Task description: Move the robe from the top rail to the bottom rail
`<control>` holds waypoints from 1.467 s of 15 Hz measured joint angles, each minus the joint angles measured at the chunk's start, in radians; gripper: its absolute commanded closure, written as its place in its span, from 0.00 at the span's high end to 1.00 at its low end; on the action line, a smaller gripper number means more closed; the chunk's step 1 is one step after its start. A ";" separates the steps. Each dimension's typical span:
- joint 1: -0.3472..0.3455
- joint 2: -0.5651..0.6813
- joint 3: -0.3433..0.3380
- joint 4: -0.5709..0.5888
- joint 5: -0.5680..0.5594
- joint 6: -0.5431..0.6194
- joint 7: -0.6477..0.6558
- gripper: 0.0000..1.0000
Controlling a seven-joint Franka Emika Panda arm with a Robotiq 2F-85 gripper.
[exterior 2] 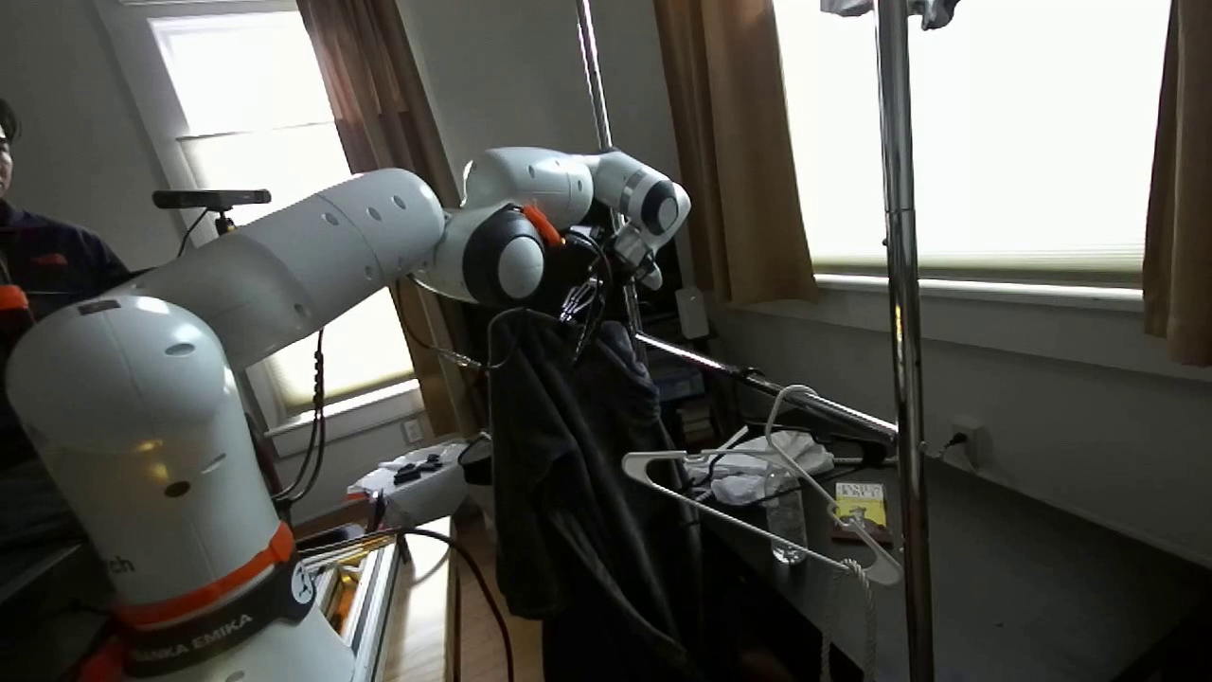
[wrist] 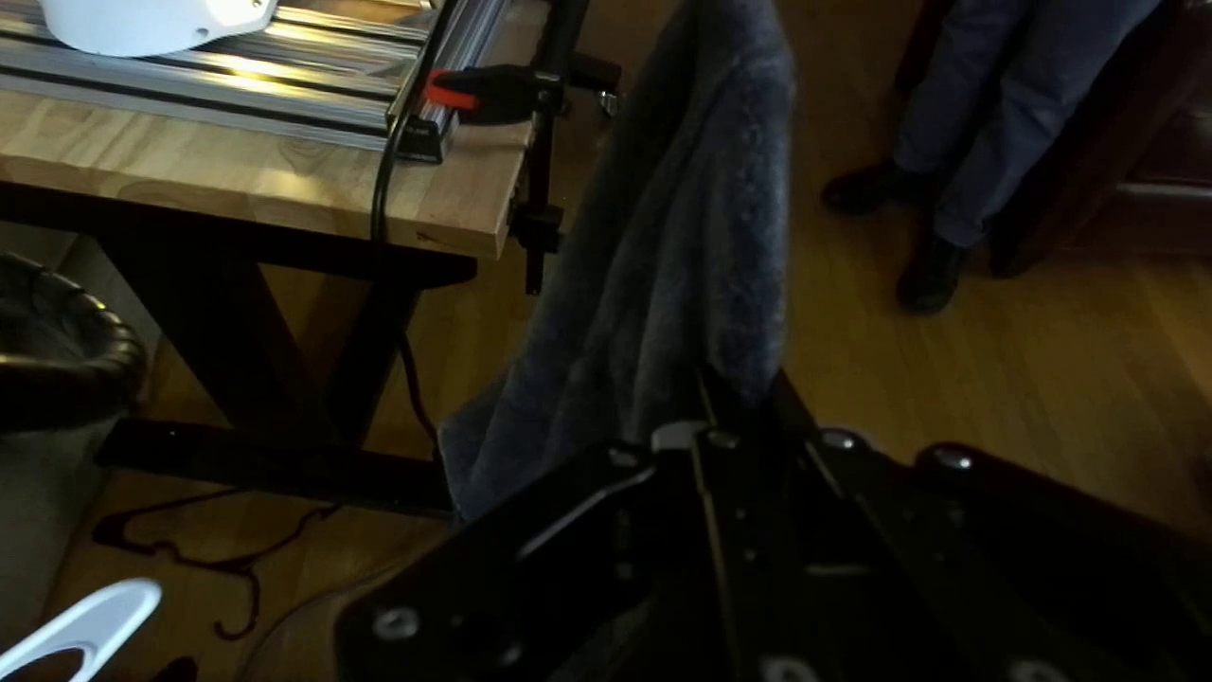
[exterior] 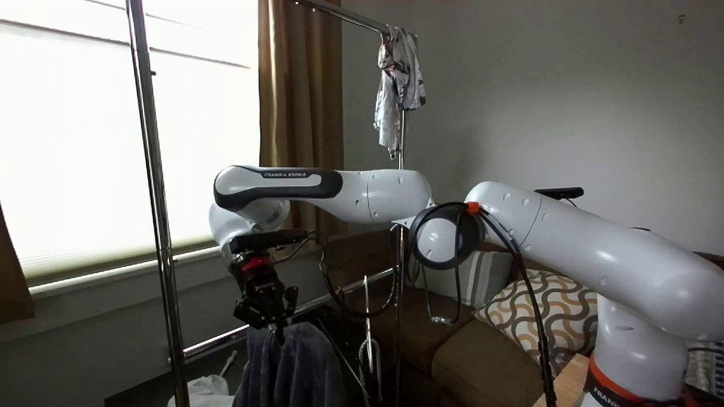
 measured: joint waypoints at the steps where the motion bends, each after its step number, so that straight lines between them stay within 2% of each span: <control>1: 0.003 0.008 0.001 0.002 0.002 0.019 0.003 0.02; 7: 0.001 0.005 0.003 0.014 0.010 0.154 0.055 0.02; 15: -0.018 0.011 -0.001 0.010 0.009 0.163 0.097 0.02; 16: -0.019 0.012 -0.001 0.010 0.009 0.163 0.101 0.34; 18: -0.021 0.012 -0.001 0.010 0.009 0.163 0.110 0.42; 22: -0.025 -0.001 0.002 0.012 0.009 0.162 0.121 0.73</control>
